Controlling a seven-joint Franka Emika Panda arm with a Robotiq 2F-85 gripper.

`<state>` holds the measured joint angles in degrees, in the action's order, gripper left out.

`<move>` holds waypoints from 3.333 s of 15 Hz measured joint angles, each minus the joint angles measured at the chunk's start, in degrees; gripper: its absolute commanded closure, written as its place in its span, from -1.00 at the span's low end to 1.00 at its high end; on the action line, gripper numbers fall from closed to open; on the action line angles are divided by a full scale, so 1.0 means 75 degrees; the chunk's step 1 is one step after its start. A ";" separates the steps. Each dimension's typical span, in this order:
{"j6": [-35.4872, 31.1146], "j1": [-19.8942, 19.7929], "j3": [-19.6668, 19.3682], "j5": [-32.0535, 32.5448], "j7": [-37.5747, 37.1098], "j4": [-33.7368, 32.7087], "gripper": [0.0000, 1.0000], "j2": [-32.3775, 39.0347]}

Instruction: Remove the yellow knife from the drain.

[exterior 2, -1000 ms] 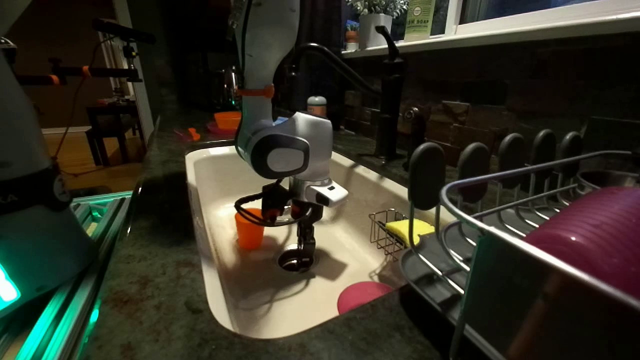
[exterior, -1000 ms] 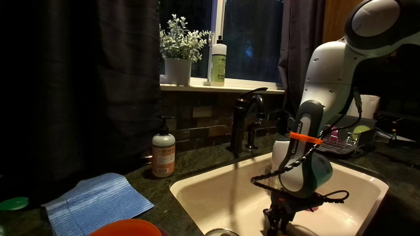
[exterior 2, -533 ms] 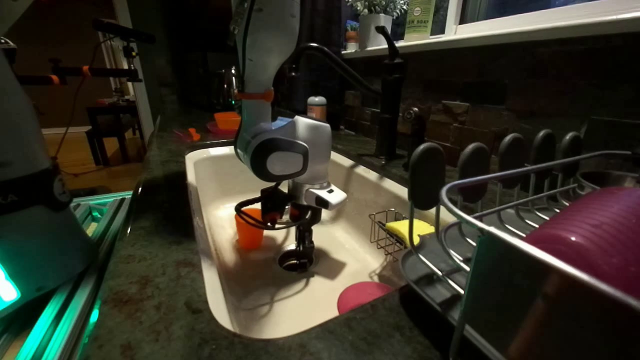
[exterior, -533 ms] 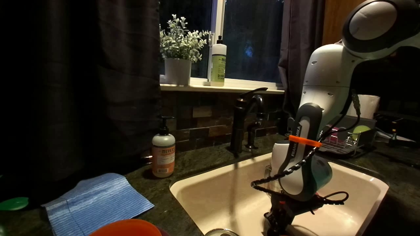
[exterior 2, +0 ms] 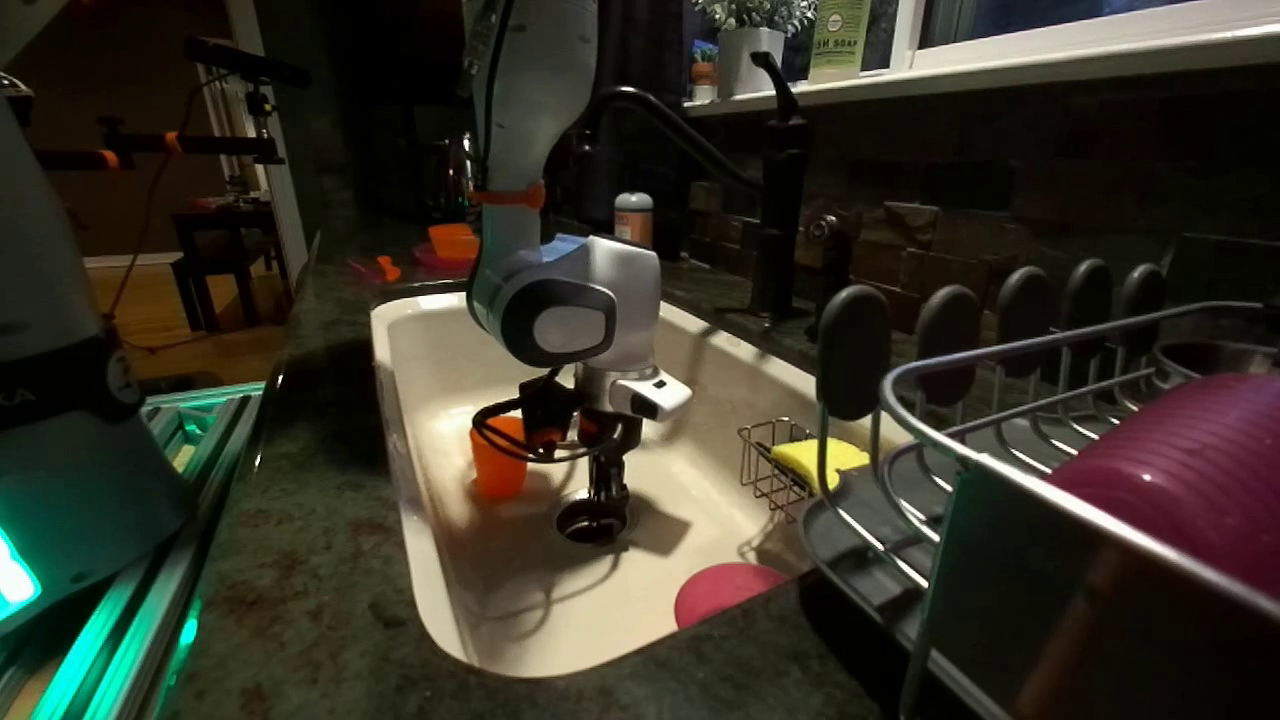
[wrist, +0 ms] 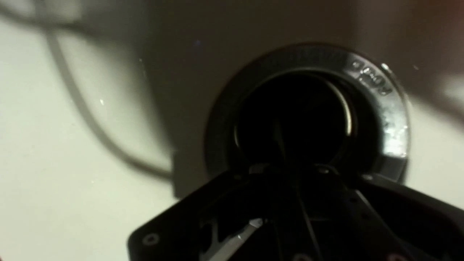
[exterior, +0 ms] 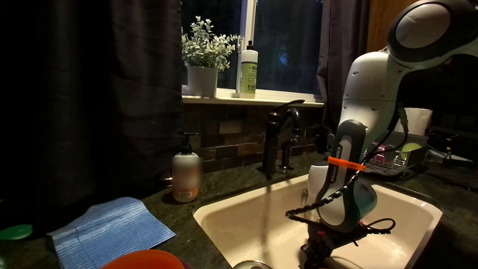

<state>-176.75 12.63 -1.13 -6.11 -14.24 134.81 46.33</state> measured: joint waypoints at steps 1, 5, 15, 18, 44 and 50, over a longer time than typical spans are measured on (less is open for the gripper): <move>0.0000 0.0023 -0.0015 0.0001 0.0004 -0.0002 0.95 0.0002; 0.0000 0.0096 -0.0061 0.0005 0.0012 -0.0003 0.95 0.0003; -0.0016 -0.0151 0.0260 -0.0058 -0.0026 0.0029 0.95 -0.0195; -0.0016 -0.0101 0.0234 -0.0155 -0.0138 0.0098 0.95 -0.0328; 0.2022 -0.0887 0.0416 -0.1283 -0.0588 0.0965 0.95 -0.3874; 0.1903 -0.2061 0.1699 -0.4058 0.0775 0.1028 0.95 -0.3930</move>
<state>-162.48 -2.82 11.61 -36.55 -8.42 142.51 16.85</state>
